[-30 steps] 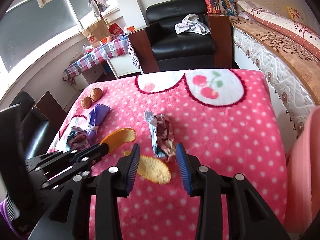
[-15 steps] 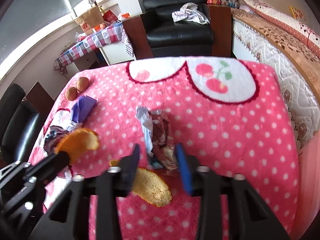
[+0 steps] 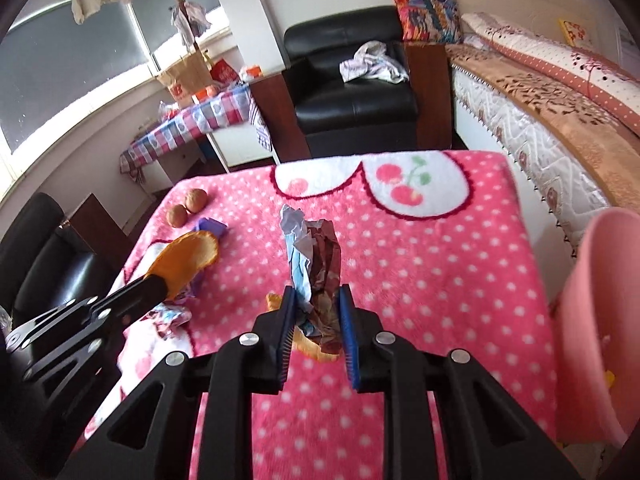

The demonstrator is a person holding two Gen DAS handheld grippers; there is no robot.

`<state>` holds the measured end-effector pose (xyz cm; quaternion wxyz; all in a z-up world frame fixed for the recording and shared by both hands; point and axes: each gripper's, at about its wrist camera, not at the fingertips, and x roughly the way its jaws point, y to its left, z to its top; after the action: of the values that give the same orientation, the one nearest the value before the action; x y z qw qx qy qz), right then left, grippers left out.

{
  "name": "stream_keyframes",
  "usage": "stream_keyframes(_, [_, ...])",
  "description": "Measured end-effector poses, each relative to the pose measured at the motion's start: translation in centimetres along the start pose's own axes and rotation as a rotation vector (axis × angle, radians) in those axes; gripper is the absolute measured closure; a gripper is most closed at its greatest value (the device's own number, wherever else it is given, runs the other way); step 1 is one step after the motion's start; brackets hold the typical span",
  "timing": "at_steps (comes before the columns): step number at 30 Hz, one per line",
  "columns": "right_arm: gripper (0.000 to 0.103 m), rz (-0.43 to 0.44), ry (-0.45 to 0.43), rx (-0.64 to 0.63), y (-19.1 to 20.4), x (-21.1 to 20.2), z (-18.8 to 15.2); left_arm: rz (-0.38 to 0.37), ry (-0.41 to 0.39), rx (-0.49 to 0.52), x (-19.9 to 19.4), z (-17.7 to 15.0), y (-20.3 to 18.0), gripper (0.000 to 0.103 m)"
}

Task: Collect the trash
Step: 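Grasp the crumpled candy wrapper with the right tool while the left tool grasps an orange peel, then carry both items over the pink bucket and open both tools to drop them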

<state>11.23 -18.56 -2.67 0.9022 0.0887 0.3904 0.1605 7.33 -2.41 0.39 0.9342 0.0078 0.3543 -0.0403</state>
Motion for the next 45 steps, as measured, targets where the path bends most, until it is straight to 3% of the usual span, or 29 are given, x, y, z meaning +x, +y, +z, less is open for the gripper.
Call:
stream_keyframes(17, [0.082, -0.050, -0.132, 0.084, -4.6, -9.7, -2.0, -0.037, -0.047, 0.042, -2.2, 0.5, -5.0, 0.099])
stream_keyframes(29, [0.082, -0.153, -0.180, 0.168, -10.2, -13.2, -3.3, -0.120, -0.074, 0.102, -2.3, 1.3, -10.4, 0.099])
stream_keyframes(45, [0.082, -0.282, -0.201, 0.295, -18.2, -15.5, -5.4, -0.247, -0.071, 0.250, -1.1, 1.3, -20.7, 0.099])
